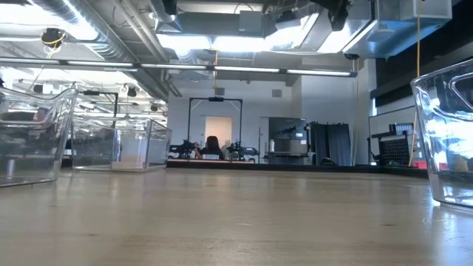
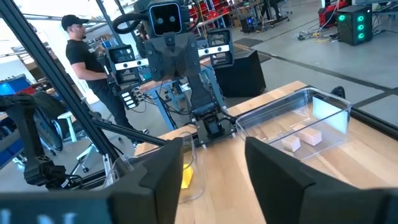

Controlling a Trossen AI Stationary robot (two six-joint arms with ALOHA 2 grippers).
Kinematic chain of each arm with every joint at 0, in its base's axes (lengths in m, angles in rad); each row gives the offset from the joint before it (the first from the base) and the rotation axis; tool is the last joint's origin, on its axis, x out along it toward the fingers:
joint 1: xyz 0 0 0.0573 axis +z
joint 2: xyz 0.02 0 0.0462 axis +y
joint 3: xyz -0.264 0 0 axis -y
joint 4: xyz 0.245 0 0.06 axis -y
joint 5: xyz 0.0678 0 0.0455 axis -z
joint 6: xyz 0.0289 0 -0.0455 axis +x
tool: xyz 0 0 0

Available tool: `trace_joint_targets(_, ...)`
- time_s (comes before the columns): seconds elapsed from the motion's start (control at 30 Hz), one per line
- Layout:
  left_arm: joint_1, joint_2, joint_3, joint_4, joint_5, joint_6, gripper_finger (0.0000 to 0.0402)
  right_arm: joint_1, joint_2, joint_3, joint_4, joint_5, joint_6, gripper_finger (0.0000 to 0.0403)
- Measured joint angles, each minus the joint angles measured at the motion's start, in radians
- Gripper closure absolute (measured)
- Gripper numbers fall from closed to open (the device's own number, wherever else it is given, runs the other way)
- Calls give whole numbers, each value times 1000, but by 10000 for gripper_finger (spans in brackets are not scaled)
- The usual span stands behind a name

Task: Sort & place blocks by color
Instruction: Return to Home Position

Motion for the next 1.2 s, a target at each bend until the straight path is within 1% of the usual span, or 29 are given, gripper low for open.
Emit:
trace_joint_targets(0.07,0,0,0,-2,0,0,401,0,-4,0,-5,0,0,237)
trace_joint_targets(0.3,0,0,0,-17,-11,0,401,0,-33,-1,-24,-18,24,241)
trace_joint_targets(0.37,1,0,0,-17,-13,0,401,0,-38,-1,-20,-18,23,249)
trace_joint_targets(0.47,1,0,0,-17,-12,0,401,0,-41,-1,-22,-18,19,284)
trace_joint_targets(0.53,1,0,0,-18,-13,0,401,0,-41,-1,-21,-18,12,318)
trace_joint_targets(0.63,1,0,0,-19,-31,0,401,0,-42,-1,-12,-18,-27,383)
trace_joint_targets(0.67,1,0,0,-20,-37,0,401,0,-45,-1,-14,-17,-32,391)
trace_joint_targets(0.73,1,0,0,-20,-39,2,401,0,-51,-1,-13,-12,-38,398)
trace_joint_targets(0.9,1,0,0,-20,-39,4,401,0,-95,-1,-27,-11,-68,401)
trace_joint_targets(1.07,5,0,0,-22,-38,7,401,0,-182,-1,-138,-25,-86,401)
trace_joint_targets(1.2,37,0,0,-27,-22,6,401,0,-253,-1,-235,-27,-85,402)
